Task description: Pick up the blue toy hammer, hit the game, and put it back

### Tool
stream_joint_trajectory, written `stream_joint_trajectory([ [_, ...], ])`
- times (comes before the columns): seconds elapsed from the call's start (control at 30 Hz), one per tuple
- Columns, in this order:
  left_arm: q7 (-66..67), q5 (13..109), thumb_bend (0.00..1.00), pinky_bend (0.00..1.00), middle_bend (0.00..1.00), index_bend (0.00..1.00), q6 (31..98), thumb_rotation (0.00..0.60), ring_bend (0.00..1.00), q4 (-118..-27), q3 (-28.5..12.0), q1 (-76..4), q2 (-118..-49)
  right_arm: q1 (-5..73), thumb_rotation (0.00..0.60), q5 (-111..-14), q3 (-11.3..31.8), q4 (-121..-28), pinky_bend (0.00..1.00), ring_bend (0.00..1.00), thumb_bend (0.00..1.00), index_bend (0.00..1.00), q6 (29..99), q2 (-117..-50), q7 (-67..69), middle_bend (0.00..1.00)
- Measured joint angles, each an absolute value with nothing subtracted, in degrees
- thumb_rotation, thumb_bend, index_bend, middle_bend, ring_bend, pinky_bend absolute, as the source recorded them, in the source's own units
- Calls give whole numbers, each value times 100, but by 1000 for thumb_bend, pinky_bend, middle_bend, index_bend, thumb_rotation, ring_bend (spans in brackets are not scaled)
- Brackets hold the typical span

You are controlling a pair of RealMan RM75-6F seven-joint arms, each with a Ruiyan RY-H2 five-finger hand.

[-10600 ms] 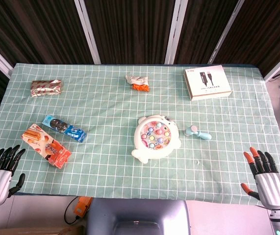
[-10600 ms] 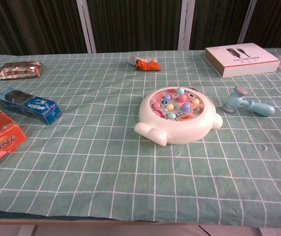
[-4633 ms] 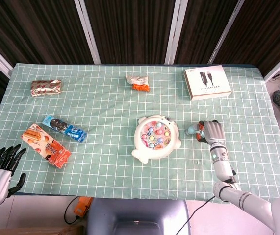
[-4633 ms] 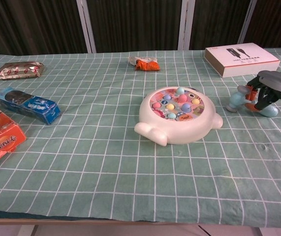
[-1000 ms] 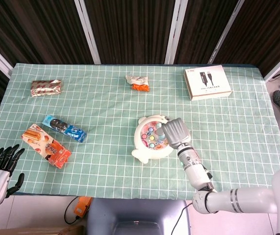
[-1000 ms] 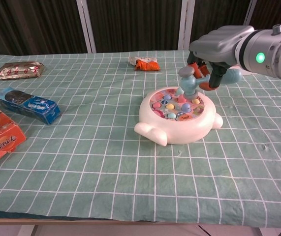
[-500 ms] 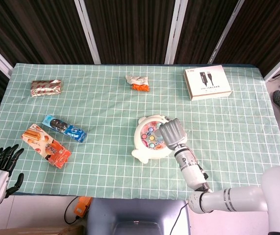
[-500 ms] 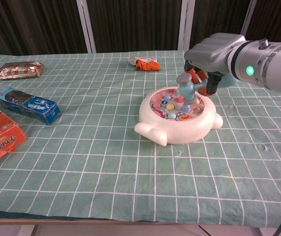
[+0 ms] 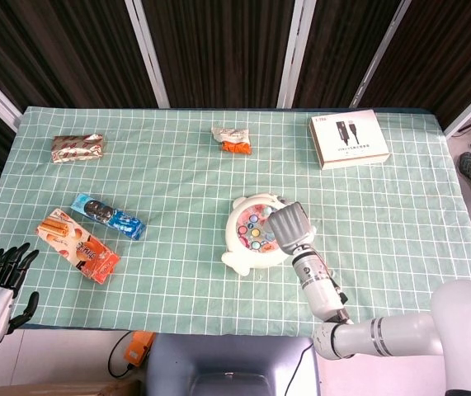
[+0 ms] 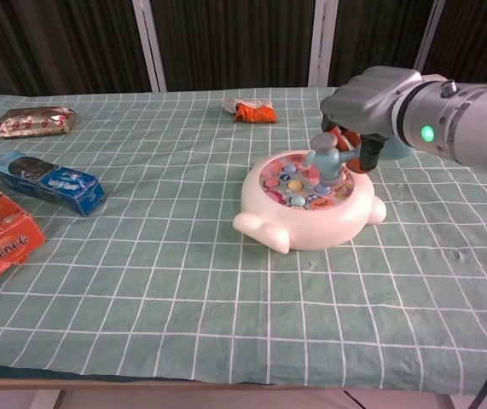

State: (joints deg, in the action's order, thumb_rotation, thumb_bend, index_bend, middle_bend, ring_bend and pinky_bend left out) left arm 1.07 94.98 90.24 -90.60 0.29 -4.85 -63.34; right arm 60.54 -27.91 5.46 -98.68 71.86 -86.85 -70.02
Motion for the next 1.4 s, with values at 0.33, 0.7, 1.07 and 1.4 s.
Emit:
stream_joint_trajectory([
  [0.33, 131, 9466, 480, 13, 3, 8, 8984, 600, 0, -9060, 19, -499, -6340, 5986, 600, -2975, 848, -9734, 665, 618, 640, 942, 7200, -8583, -6494, 656],
  [0.7, 124, 9417, 481, 13, 2, 9, 8962, 600, 0, -9063, -5, -508, -6333, 6109, 600, -2786, 900, -9112, 664, 618, 637, 942, 7014, -8946, -6651, 656],
  [1.07, 59, 9418, 480, 13, 2, 9, 8999, 600, 0, -9054, -10, -493, -6312, 6190, 600, -2584, 856, -8854, 664, 618, 633, 942, 6969, -9170, -6940, 656],
  [1.4, 56, 9426, 482, 13, 2, 9, 9010, 600, 0, -9052, -12, -490, -6314, 6182, 600, -2570, 963, -8910, 663, 618, 631, 942, 6987, -9140, -6862, 656],
])
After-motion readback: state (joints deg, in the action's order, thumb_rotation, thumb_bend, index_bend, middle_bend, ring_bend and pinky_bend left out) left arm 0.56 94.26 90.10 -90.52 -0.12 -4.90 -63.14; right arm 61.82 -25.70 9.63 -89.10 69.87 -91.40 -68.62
